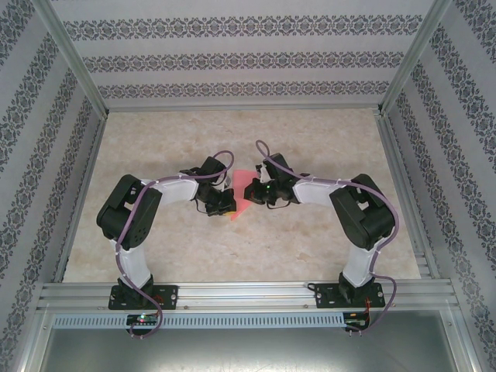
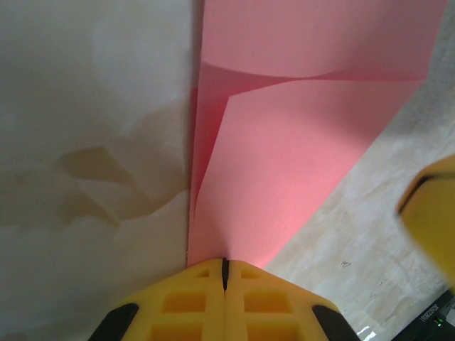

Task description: Fold a paper plane with a square sheet of paper (pick it up from the middle)

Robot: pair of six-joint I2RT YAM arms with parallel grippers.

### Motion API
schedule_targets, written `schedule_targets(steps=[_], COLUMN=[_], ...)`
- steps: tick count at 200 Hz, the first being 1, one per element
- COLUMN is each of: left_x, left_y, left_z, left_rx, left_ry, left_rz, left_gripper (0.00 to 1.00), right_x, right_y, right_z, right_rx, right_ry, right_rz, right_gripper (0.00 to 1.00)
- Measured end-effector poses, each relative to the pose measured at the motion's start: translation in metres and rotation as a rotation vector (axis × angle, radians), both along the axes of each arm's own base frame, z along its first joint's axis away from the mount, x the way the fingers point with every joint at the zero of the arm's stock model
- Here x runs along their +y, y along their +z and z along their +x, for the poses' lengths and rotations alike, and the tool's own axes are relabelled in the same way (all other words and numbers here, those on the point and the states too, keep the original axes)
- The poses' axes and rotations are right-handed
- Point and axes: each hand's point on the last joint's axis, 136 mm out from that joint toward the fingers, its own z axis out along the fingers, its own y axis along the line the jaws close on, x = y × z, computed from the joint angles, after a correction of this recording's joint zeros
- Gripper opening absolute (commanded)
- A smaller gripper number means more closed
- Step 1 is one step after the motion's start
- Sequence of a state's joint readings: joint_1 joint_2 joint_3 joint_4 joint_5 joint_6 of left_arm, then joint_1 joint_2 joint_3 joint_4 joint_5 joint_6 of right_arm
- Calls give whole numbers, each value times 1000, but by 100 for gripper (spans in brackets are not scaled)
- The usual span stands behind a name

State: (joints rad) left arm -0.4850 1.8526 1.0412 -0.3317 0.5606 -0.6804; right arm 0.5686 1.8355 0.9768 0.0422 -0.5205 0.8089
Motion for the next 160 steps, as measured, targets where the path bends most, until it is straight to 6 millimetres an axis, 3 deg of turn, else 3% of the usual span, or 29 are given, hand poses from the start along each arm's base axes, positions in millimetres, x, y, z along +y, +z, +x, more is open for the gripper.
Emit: schedule_targets(steps=[61,90,122,160], left_x=[0,-2,-8,-14], left_y=[0,2,10,19], left_z=[0,0,-3,-3], left_rx=[0,-1,-27,-52], left_ry=[0,-8,-38,-55], left_rz=[0,-15,-57,-96], left_gripper=[0,0,8,3], right_x=[6,5,5,5], right_y=[-27,-30,-30,-30], right_z=[-11,-11,-11,-11], right_rx=[69,74,73,73], right_ry=[4,2,2,2], right_rz=[-28,-33,-34,-34], right_gripper=[0,0,0,0])
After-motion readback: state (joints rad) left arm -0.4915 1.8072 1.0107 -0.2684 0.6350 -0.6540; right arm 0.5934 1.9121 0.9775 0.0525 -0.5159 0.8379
